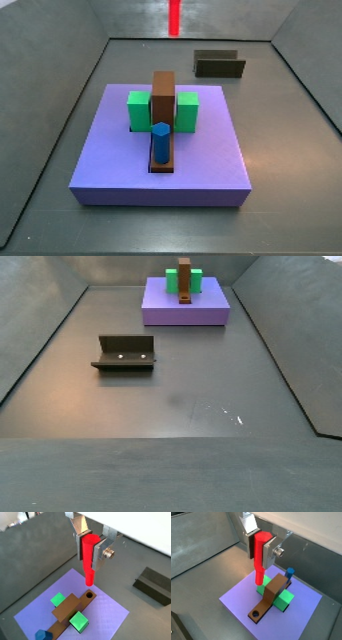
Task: Pick up the red object. Move up. Move to above the board. Insert the red object.
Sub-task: Insert the red object.
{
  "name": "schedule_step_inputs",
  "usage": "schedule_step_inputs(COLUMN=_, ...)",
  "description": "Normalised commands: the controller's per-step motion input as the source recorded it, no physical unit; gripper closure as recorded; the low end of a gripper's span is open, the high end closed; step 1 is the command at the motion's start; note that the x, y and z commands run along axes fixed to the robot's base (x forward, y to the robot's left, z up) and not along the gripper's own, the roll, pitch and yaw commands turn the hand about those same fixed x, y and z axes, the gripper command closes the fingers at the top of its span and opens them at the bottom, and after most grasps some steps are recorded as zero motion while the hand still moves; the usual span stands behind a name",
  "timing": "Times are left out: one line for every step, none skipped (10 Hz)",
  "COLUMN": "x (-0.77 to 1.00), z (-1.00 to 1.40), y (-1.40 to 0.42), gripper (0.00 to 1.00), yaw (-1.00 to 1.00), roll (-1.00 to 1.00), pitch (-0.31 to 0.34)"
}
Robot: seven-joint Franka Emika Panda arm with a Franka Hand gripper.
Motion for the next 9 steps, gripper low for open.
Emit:
schedule_step_inputs(x=-0.19, z=-0.63, y=0.03, gripper=1.00, yaw=0.00, roll=0.17, pitch=-0.260)
schedule_step_inputs(x=-0.20, z=-0.69, y=0.10, gripper=1.00, yaw=0.00, roll=0.14, pitch=-0.240)
schedule_step_inputs(x=-0.08, z=-0.63, y=0.11, gripper=1.00, yaw=0.00, roll=0.18, pitch=-0.083)
schedule_step_inputs(x=0.00, z=-0.63, y=0.12, gripper=1.00, yaw=0.00, roll=0.25, pitch=0.000)
schedule_step_inputs(x=0.00, z=-0.60, y=0.11, gripper=1.00, yaw=0.00, roll=0.29, pitch=0.004)
schedule_step_inputs(x=0.05, z=-0.51, y=0.00, gripper=1.00, yaw=-0.01, roll=0.27, pitch=0.041)
schedule_step_inputs(x=0.23, z=-0.44, y=0.00, gripper=1.00, yaw=-0.05, roll=0.23, pitch=0.114)
schedule_step_inputs(x=0.09, z=-0.40, y=0.01, gripper=1.00, yaw=-0.07, roll=0.17, pitch=0.096)
schedule_step_inputs(x=0.00, z=-0.27, y=0.00, gripper=1.00, yaw=-0.01, roll=0.04, pitch=0.040)
